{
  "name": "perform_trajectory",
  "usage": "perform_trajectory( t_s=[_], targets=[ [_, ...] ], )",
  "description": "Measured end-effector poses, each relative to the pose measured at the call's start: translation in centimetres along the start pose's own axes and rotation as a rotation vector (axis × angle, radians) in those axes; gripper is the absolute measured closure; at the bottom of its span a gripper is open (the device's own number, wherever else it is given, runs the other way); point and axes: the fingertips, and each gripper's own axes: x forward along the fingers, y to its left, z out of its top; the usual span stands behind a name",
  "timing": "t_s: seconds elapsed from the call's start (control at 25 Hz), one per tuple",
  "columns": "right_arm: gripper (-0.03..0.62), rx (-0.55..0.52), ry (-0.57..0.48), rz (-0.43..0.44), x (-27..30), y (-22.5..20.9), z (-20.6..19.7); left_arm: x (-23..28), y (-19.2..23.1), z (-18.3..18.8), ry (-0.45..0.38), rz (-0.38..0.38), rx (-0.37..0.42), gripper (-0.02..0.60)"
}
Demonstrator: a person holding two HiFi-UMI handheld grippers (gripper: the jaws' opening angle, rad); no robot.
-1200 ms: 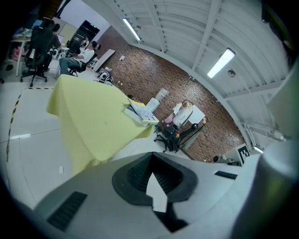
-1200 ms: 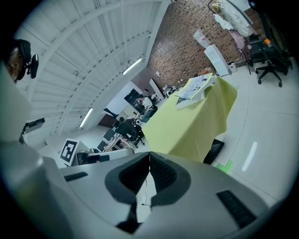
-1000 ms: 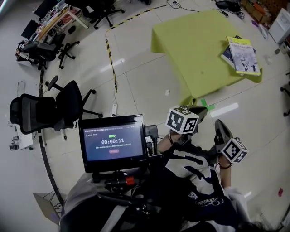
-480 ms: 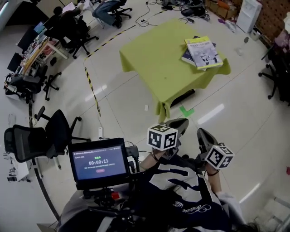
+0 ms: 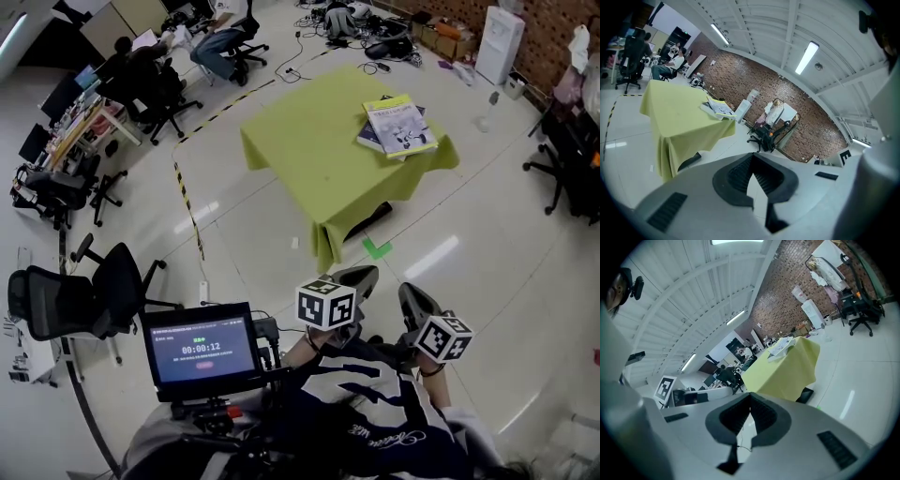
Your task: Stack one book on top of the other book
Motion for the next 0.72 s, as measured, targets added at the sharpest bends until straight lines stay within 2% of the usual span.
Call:
perform_trajectory(
  t_s=[0.28, 0.72],
  targets=[
    [0.599, -0.004, -0.034, -0.004, -0.6, 0.0, 0.9, 0.1, -0.9, 0.8, -0.014, -0.016, 0.019, 0.577],
    [0.599, -0.014, -0.077, -0.064, -1.3, -0.8, 2.0, 1.6, -1.4, 1.0, 0.013, -0.067, 0.041, 0.577]
  ],
)
